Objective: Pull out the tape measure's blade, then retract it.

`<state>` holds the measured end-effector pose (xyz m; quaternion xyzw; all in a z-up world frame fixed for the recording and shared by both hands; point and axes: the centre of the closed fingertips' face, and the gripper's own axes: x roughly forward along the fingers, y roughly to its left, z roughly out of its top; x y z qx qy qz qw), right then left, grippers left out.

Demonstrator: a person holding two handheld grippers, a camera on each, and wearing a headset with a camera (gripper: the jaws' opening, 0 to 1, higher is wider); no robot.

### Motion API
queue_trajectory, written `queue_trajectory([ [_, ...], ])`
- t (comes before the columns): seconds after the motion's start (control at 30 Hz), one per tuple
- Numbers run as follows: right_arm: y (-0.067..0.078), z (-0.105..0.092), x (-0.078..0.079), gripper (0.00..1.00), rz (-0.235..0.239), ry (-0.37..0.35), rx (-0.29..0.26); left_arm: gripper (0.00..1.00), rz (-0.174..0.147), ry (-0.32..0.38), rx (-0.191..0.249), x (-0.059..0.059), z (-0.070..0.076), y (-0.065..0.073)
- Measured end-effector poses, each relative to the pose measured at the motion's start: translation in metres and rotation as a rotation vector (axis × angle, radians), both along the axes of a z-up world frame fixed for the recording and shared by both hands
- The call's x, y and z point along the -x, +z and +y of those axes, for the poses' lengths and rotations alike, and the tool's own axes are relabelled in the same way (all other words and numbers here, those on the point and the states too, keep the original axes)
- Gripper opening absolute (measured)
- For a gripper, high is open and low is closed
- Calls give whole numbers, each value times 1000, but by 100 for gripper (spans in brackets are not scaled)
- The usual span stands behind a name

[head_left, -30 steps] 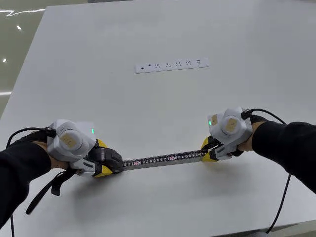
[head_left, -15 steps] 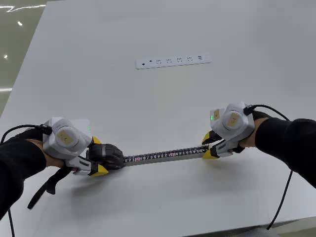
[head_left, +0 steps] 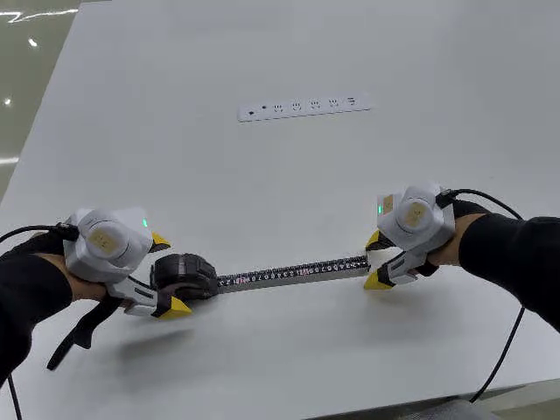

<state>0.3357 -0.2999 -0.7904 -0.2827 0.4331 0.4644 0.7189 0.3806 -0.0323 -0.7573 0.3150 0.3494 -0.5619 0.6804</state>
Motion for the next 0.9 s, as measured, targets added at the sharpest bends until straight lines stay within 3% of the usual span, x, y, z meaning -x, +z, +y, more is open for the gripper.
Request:
queue_trajectory([
  [0.27,6,2,0,48,-4,-47,-29,81,0,68,33,-5,1,4],
  [0.33,9,3,-1,49,-11,-58,-40,86,-15,86,42,-7,1,5],
  [0.57,16,1,-5,53,-29,-108,-82,98,13,157,76,-8,2,9],
  [0.73,20,0,-2,58,-24,-141,-101,99,33,199,114,-7,1,13],
  [0.9,30,-3,-2,67,-48,-198,-143,99,32,244,145,-8,2,16],
])
